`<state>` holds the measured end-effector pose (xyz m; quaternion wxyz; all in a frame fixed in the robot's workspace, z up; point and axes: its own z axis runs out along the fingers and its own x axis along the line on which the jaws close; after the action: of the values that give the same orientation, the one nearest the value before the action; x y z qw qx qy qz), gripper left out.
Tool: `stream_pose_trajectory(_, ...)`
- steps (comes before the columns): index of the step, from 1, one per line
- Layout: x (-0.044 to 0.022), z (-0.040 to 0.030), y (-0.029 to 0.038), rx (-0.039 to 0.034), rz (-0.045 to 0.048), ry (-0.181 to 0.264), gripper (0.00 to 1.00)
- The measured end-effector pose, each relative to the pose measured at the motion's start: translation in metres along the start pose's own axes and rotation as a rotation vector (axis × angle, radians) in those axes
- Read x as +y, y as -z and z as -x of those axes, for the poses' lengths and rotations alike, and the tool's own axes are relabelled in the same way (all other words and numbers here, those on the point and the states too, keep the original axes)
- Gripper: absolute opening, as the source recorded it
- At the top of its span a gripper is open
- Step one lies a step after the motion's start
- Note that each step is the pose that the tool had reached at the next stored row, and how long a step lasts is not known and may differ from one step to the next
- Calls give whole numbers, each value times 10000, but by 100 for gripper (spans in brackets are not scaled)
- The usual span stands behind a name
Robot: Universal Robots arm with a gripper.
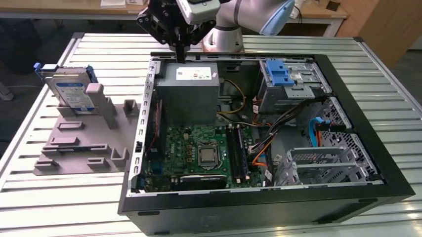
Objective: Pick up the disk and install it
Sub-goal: 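Reach for the disk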
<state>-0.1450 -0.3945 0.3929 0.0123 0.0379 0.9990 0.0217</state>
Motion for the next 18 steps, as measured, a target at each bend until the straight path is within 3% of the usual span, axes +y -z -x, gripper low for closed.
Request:
stream_pose_trajectory(2, 0, -1, 0, 0, 0, -1, 11)
stream_pose_trajectory(4, -2, -47, 0, 0, 0, 0, 11)
stream_pose_trajectory(18, -2, -53, 0, 0, 0, 0, 11)
